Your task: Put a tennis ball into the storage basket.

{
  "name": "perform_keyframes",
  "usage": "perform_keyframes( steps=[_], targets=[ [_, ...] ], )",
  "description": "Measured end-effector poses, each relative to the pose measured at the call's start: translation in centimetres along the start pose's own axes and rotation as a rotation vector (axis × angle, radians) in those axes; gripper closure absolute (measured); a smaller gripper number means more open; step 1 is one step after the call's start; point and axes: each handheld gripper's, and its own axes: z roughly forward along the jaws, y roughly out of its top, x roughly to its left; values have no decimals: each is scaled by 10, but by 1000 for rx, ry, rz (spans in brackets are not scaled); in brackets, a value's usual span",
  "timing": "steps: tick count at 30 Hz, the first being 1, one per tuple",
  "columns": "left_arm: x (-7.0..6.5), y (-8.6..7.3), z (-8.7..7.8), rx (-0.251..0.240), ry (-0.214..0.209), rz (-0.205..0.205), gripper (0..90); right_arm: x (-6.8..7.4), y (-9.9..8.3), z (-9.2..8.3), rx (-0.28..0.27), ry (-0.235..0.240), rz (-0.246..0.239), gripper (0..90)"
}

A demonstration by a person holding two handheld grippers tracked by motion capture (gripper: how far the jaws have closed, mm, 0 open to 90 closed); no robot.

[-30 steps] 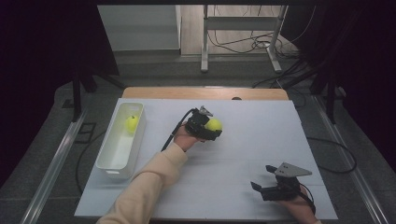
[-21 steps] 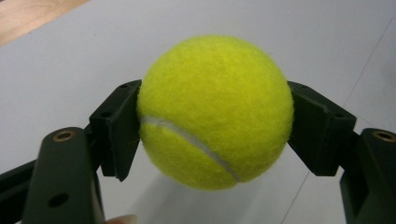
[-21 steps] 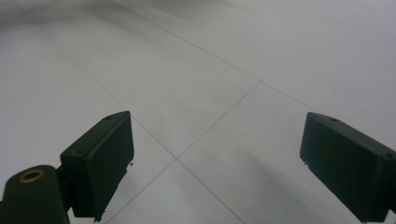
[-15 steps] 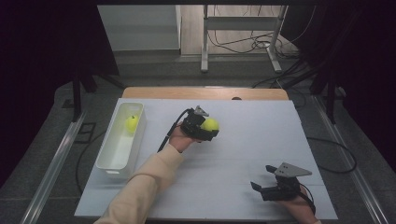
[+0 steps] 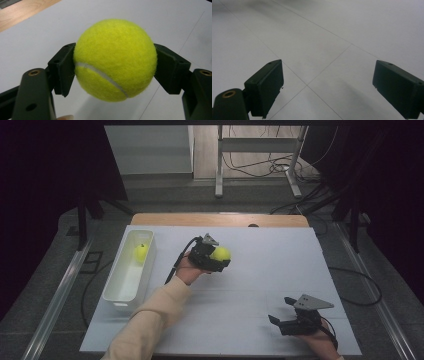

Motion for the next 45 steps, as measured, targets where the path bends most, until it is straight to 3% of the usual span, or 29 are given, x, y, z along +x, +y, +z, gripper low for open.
perform_keyframes(
  steps=[27, 45],
  targets=[
    [1, -8, -20, -22, 12, -2, 265, 0, 0, 0, 5, -2, -3, 103],
    [6, -16, -42, -50, 25, -15, 265, 1, 0, 1, 5, -3, -1, 104]
  ],
)
